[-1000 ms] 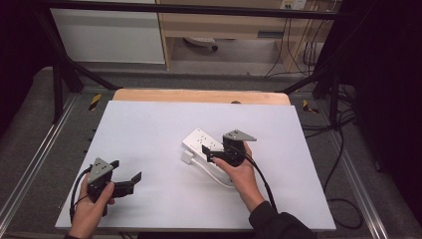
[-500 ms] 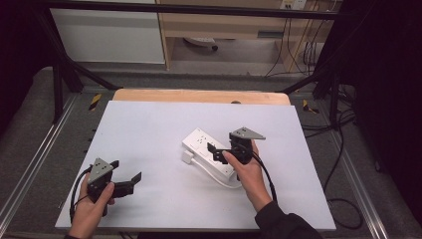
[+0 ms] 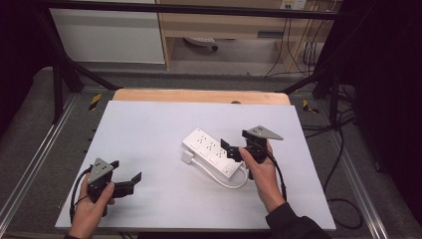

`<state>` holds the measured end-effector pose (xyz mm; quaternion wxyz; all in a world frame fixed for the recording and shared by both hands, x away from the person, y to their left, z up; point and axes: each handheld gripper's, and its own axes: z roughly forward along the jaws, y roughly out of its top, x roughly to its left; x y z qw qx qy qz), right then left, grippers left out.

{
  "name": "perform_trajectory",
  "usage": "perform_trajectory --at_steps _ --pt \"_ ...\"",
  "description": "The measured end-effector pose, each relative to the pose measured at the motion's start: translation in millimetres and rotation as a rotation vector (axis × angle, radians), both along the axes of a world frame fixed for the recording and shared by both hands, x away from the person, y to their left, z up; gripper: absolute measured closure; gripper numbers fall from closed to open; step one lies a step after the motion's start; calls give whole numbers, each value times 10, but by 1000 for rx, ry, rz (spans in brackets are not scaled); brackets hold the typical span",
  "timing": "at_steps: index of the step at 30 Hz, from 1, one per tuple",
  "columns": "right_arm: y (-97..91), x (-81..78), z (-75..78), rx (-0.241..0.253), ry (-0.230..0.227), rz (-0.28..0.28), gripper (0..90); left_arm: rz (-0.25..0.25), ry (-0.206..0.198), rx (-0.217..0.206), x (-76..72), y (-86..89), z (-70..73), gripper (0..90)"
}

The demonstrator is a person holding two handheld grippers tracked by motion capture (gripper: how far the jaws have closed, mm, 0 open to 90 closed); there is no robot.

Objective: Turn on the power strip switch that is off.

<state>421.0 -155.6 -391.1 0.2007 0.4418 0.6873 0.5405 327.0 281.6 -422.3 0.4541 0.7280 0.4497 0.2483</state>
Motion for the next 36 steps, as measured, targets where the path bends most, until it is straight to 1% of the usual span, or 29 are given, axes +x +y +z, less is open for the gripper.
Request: perform_trajectory --at_steps 2,9,17,20,24,28,30,31,33,35,36 --pt "-59 -17 15 10 0 -5 50 0 0 0 0 -1 0 64" --pt "-275 -103 38 12 -7 -29 51 1 0 0 -1 -1 -2 64" --pt "-519 -222 42 29 -10 -57 48 3 1 -1 -2 -2 -3 64" --pt "-616 -277 30 25 -13 -66 47 3 1 3 -5 6 -1 65" --pt "-759 -371 -41 -10 -22 -78 47 8 -1 -5 -10 17 -3 64" --pt "-898 -478 -175 -47 -14 -87 47 13 -1 -9 -22 37 -1 64" --pt "-964 -530 -245 -78 -3 -97 46 16 -2 -5 -32 43 0 64" --pt "-998 -552 -285 -107 3 -106 46 17 -2 -7 -39 42 0 64" --pt "-1042 -591 -363 -149 39 -127 47 14 -2 -7 -51 40 -1 64" --pt "-1069 -609 -449 -190 75 -131 45 17 0 -8 -54 38 -1 64" --pt "-1072 -603 -498 -199 91 -135 44 17 -1 -10 -54 37 0 63"
